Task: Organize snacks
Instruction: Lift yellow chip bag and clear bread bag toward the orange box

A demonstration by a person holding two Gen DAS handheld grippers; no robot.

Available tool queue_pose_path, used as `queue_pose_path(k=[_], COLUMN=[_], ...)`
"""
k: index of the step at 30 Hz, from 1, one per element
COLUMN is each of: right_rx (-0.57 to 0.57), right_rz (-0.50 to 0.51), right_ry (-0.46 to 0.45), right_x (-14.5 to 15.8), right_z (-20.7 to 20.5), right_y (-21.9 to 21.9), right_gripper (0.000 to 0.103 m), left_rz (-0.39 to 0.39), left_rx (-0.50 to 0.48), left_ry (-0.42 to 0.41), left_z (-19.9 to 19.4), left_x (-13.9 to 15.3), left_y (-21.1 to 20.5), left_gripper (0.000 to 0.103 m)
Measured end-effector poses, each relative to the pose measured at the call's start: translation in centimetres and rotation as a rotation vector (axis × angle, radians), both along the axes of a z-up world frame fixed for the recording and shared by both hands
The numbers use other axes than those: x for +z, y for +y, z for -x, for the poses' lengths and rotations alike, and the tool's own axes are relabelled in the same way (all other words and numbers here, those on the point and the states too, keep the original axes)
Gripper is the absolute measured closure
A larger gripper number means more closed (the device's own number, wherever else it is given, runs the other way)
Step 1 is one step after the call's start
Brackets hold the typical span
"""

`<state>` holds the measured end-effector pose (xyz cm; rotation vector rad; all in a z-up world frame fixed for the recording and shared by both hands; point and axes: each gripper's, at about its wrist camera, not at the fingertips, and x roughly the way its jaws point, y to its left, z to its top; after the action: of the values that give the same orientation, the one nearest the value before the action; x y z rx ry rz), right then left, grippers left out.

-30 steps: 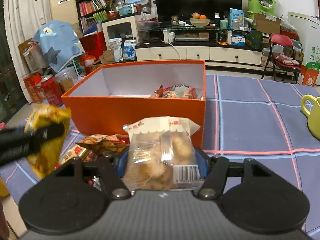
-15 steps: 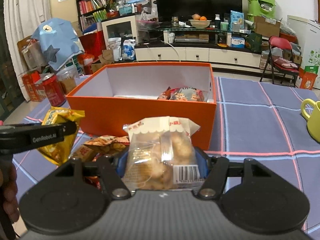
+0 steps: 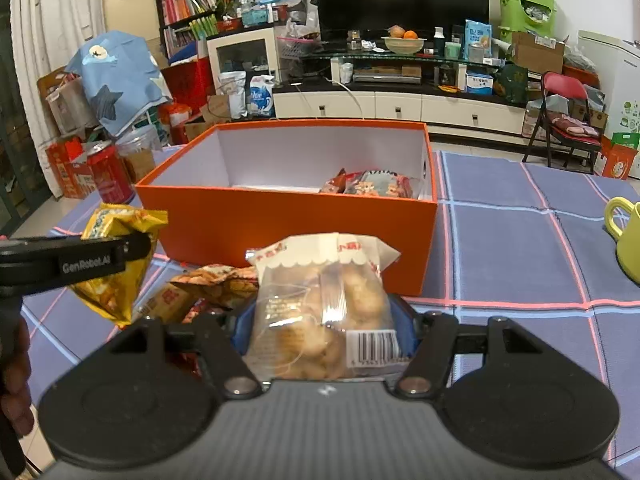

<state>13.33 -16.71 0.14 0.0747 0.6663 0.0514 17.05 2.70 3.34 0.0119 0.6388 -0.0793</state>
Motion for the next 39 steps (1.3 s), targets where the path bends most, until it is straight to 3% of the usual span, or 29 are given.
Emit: queue_pose_path(k=[21, 39], right_rx=[-0.009, -0.063], right_rz=[0.022, 0.138], right_ry=[0.018, 0.025], right_x=[0.04, -0.06], right_z=[-0.06, -0.07], right_y=[-0.17, 0.49], right_gripper=[0.037, 0.037], left_rz=[0.001, -0.012], left_rx=[0.006, 0.005], left_ry=[-0.004, 0.014], left_z=[0.15, -0.22], left_x=[0.26, -0.06], left_y=[0.01, -0.15], left_gripper=[0.094, 0.094])
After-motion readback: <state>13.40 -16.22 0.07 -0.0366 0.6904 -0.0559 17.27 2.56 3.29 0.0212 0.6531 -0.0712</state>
